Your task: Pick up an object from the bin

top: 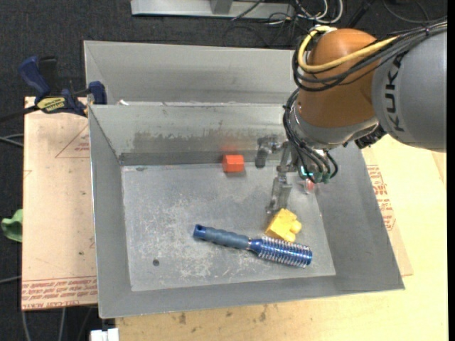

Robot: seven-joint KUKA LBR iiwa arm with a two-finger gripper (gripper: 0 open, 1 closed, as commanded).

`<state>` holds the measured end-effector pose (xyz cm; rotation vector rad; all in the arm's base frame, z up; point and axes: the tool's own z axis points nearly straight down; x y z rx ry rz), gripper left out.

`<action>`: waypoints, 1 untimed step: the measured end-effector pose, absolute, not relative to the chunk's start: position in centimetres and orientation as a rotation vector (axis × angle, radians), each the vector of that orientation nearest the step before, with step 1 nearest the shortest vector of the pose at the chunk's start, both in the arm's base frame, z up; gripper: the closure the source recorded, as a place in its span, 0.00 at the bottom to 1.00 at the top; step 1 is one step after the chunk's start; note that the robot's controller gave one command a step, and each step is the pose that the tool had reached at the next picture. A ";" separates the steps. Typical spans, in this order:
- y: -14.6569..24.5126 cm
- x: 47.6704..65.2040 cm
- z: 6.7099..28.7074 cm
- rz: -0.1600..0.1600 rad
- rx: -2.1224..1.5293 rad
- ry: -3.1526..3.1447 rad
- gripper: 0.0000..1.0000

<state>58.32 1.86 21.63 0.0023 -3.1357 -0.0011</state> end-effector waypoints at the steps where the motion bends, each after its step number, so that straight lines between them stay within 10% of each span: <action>1: -3.1 55.1 11.2 -0.003 1.152 -2.920 0.00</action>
Offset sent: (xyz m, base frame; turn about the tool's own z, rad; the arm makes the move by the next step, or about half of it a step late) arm -0.0311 -0.0490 -0.1024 -0.7542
